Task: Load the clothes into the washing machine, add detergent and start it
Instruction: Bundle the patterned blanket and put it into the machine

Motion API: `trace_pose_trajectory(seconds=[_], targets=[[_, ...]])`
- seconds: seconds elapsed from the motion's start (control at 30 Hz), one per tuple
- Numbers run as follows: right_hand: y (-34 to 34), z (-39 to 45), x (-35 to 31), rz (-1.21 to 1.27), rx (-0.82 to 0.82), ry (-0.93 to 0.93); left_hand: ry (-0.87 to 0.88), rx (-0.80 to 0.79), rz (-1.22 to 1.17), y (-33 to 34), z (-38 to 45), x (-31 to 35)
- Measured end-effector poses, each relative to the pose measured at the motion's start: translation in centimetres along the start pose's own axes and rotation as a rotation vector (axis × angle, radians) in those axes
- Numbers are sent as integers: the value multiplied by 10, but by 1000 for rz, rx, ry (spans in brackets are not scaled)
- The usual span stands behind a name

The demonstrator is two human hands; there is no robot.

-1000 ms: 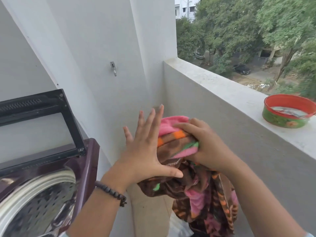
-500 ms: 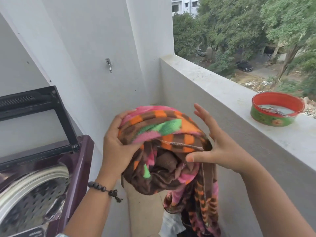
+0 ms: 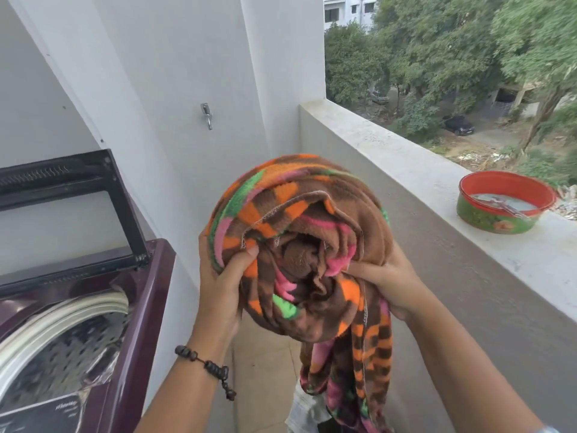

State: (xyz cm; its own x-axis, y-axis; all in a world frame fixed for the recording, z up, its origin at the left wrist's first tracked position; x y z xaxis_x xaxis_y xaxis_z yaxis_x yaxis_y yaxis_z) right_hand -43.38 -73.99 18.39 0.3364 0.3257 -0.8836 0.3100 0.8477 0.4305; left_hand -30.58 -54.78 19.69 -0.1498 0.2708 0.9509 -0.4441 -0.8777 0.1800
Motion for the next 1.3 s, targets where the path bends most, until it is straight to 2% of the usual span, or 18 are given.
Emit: trace_pose_trajectory(seconds=[0.1,0.23,0.37,0.43,0.5,0.57,0.73,0.83,0.9,1.0,1.1,1.2,1.3], targets=[[-3,3,-6,-84,43,-78,-61,-121,117,-12,-5,-3],[0,9,-16,-318,-88,-155,-26,-259,358,-20,-10,23],[17,12,-22,-760,-206,-183,124,-418,976,0,-18,52],[30,13,-23,-878,-294,-197,192,-498,1269,15,-20,55],[40,12,-26,-941,-371,-207,258,-539,1445,23,-20,50],[42,11,-29,-986,-394,-215,302,-511,1501,25,-18,46],[39,8,-31,-931,-424,-166,421,-306,1206,27,-18,44],[29,5,-34,-715,-391,-98,446,-145,1053,20,-12,41],[19,2,-38,-628,-325,-90,381,-84,871,11,-5,35],[-2,0,-36,-560,-208,-70,240,34,474,-4,7,28],[-18,0,-25,-439,-128,-33,194,183,158,-13,16,28],[-21,0,-11,-332,-120,-14,136,279,-97,-9,20,31],[-15,4,0,-256,-138,-15,-6,286,-256,-7,21,21]])
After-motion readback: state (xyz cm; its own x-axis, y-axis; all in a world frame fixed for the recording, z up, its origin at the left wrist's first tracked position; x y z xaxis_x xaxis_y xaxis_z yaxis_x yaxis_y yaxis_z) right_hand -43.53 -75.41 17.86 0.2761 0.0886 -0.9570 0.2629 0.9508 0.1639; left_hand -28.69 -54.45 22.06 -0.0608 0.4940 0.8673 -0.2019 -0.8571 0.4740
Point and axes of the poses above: each hand's wrist, its own z-axis towards the middle knuckle, its own y-axis out of the palm, x = y × z, the point moved 3 cm from there along z, towards the middle knuckle, and after that the axes turned 9 degrees about z, right-handed, at the moved point
